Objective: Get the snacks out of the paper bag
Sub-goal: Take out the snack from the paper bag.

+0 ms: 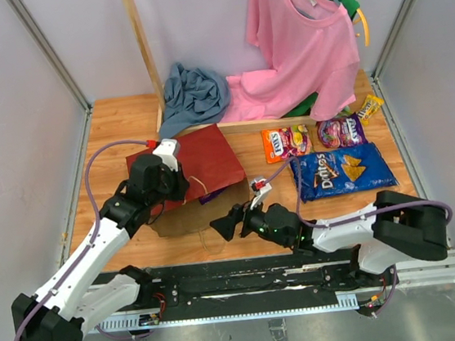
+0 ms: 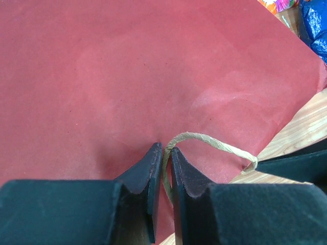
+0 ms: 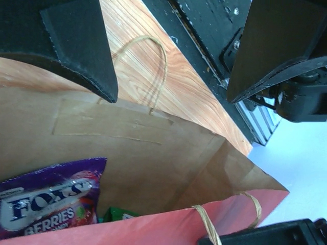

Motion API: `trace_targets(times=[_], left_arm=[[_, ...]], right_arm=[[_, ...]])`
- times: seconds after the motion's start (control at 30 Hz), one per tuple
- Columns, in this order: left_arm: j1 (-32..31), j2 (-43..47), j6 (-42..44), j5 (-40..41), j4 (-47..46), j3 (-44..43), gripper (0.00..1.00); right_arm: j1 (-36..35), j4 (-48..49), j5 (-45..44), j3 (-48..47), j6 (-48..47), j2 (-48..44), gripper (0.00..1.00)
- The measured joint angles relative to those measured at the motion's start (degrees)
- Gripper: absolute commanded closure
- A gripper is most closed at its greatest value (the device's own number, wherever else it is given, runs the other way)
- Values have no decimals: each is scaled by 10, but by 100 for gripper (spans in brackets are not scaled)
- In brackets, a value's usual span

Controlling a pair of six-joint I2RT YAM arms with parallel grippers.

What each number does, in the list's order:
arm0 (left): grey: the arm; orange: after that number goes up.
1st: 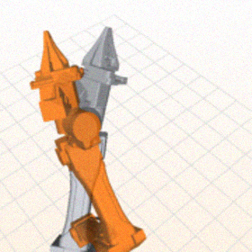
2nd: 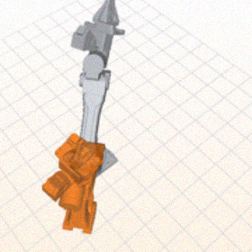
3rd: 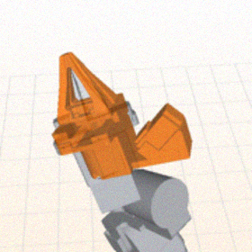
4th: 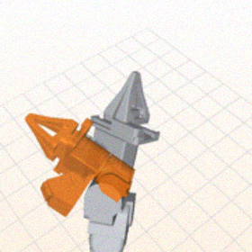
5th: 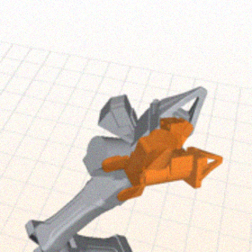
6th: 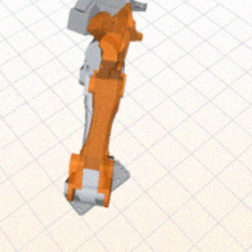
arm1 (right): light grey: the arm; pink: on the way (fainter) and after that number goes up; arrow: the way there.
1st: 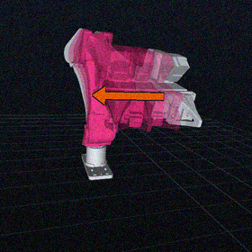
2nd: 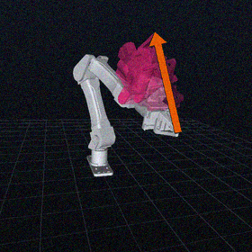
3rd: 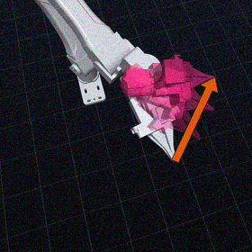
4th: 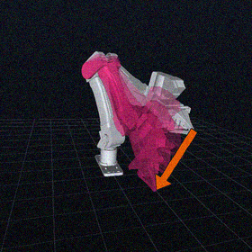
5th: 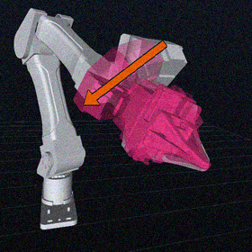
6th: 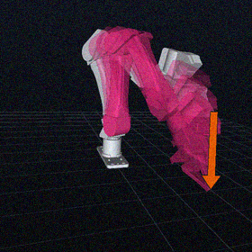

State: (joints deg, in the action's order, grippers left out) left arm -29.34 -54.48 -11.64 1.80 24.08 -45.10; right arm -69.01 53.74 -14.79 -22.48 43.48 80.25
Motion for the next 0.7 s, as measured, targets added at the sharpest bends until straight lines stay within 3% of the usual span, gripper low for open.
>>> trace_targets(times=[0.13,0.7], left_arm=[[0,5,0,-2,0,0,82],[0,14,0,-5,0,0,83]], right_arm=[[-3,54,1,-12,14,39,21],[-40,120,-35,-50,48,120,23]])
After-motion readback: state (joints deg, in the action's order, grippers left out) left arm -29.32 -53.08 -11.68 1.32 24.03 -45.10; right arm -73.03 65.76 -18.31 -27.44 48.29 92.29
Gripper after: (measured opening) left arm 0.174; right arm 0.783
